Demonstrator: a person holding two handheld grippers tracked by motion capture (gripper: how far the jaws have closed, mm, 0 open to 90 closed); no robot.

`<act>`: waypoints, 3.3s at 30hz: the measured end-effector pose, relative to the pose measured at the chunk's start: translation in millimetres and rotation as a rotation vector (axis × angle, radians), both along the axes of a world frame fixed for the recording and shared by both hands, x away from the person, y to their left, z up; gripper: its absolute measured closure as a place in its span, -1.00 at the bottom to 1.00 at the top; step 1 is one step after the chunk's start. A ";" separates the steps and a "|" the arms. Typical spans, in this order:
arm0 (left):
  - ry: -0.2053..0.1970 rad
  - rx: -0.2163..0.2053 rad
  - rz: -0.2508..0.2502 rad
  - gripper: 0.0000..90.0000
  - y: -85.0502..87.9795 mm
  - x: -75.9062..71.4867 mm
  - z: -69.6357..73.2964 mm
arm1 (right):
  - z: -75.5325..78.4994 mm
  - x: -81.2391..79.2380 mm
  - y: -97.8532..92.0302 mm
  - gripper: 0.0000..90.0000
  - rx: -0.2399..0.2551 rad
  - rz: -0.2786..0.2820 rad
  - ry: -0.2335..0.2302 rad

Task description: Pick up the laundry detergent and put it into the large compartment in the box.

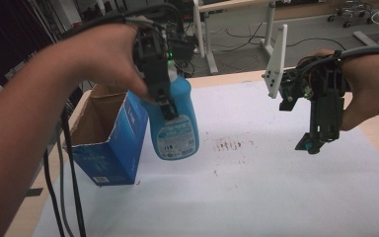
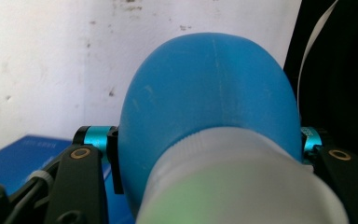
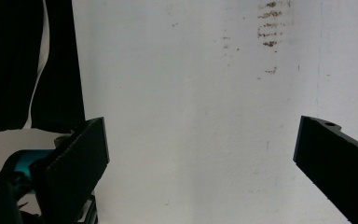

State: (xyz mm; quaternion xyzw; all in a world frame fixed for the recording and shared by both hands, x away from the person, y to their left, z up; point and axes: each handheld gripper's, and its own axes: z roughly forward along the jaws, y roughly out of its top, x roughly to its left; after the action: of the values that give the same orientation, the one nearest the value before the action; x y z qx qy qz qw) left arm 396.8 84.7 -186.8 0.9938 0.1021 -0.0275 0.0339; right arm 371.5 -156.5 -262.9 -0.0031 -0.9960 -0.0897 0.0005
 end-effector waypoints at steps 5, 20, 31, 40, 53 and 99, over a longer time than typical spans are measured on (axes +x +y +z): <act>-0.018 -0.006 0.048 -0.11 15.4 4.6 28.6 | 1.2 0.3 2.1 -0.95 0.002 0.005 0.001; -0.034 -0.036 0.262 -0.11 85.3 23.3 69.5 | 5.4 1.3 9.1 -0.95 -0.008 0.007 -0.005; -0.051 -0.003 0.438 -0.11 136.9 31.9 70.3 | 6.4 2.8 14.2 -0.95 -0.017 0.010 -0.005; -0.035 0.014 0.536 -0.11 159.1 41.4 55.9 | 6.3 4.0 16.8 -0.95 -0.026 0.013 -0.004; -0.013 -0.003 0.600 -0.11 171.5 52.5 7.9 | 5.2 5.2 17.9 -0.95 -0.028 0.005 -0.007; 0.013 0.031 0.315 -0.12 167.8 52.2 -110.4 | 0.6 6.1 25.5 -0.95 -0.044 0.019 -0.014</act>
State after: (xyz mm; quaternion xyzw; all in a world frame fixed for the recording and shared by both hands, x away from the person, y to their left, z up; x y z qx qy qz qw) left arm 449.1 252.6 -297.2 0.9657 0.2573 -0.0267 0.0220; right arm 377.6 -131.0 -262.3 0.0070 -0.9977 -0.0679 -0.0057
